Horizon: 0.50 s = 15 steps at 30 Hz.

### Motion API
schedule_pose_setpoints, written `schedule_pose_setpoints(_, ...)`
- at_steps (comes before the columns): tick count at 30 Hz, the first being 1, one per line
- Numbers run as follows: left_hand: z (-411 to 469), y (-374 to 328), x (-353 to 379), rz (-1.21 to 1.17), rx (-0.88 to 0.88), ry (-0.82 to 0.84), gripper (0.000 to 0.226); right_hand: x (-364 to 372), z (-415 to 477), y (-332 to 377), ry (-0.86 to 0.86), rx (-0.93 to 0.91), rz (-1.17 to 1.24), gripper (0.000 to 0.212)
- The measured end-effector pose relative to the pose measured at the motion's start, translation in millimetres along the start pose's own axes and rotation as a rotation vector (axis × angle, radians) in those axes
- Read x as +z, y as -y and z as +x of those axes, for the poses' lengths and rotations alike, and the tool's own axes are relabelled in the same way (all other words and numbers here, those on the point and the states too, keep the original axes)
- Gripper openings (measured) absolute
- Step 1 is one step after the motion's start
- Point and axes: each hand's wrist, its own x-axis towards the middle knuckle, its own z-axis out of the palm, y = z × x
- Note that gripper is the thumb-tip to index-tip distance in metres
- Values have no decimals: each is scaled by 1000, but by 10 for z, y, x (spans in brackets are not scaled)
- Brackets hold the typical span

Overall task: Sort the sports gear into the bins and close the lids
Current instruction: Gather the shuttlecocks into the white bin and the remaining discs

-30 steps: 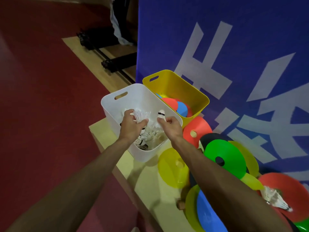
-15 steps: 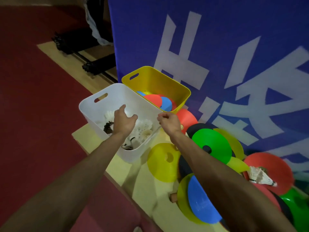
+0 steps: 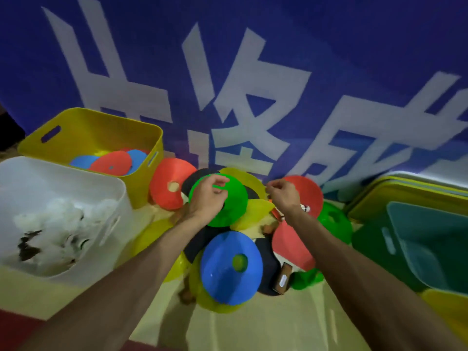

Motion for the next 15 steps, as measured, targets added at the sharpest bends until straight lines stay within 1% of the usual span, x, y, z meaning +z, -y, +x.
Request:
schedule_pose_setpoints(3, 37, -68, 467, 24, -21, 100, 27, -442, 141, -392, -49, 62, -43, 14)
schedule_pose_setpoints(5, 57, -78, 738, 46, -57, 156, 26, -658, 244, -624, -40, 90, -99, 19)
schedule_pose_setpoints(7, 65, -55, 991, 52, -112, 199, 24, -819, 346, -810, -18, 104, -180, 26)
schedule_pose_setpoints(10, 36, -1, 1322, 62, -210, 232, 24, -953, 479, -1020, 35, 115, -278, 30)
schedule_pose_setpoints(15, 77, 17, 1754, 58, -339, 303, 27, -1033, 734, -1173, 153, 29, -413, 33)
